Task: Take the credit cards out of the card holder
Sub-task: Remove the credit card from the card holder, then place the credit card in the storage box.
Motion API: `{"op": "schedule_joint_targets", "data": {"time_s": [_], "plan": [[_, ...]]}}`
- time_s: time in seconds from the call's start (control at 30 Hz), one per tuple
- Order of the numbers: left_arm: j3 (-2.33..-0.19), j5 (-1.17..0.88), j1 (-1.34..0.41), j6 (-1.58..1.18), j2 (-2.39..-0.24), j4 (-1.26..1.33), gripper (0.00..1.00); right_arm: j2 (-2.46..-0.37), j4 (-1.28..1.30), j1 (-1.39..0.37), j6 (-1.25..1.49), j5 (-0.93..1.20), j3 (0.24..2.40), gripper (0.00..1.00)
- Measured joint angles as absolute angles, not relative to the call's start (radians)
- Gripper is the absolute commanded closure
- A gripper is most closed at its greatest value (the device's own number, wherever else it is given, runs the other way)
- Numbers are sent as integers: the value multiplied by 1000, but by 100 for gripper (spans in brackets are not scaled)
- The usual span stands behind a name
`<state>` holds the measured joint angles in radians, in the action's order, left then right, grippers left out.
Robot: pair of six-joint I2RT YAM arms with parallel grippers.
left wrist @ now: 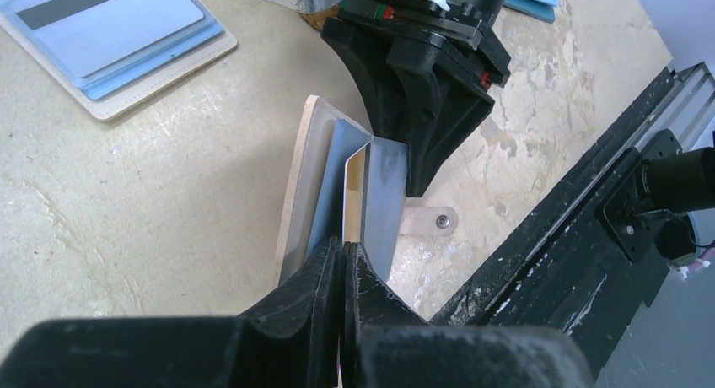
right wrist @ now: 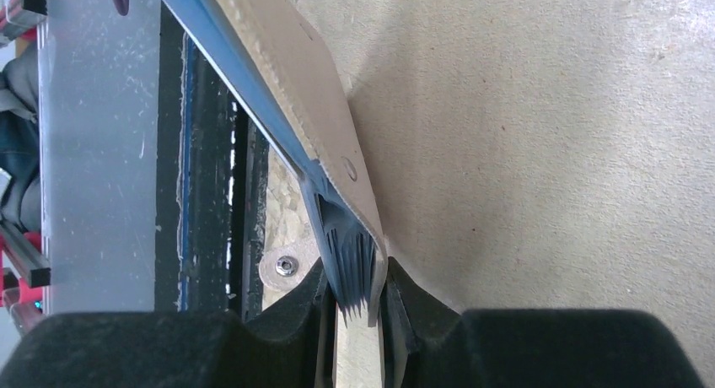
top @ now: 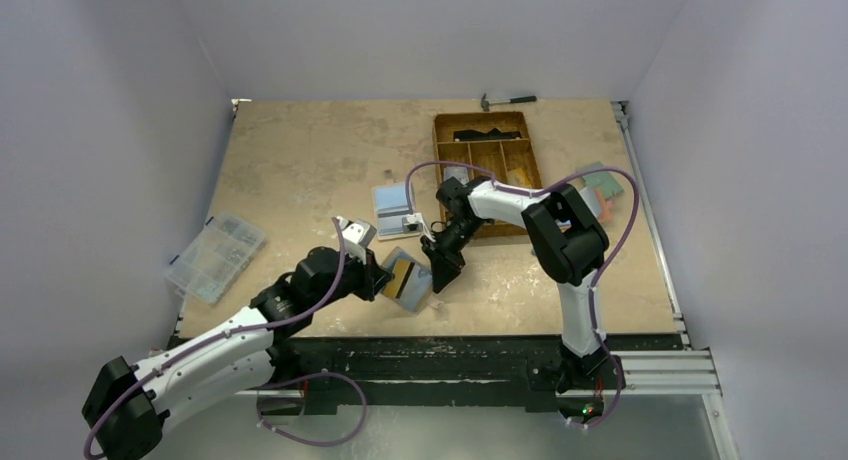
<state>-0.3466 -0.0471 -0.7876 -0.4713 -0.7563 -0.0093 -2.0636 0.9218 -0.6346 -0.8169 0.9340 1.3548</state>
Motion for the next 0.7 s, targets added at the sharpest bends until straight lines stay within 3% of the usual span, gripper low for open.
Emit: {"op": "schedule_joint_targets", "data": {"time_s": [0.3,0.7], "plan": [[-397,-17,-788,-488,-723,-71,100,-2064,899,-640,-772,891,1351,47],[-437,-19,-788,-496,-710,-79,100,-1977,877,-641,-755,842,1336,37]]}}
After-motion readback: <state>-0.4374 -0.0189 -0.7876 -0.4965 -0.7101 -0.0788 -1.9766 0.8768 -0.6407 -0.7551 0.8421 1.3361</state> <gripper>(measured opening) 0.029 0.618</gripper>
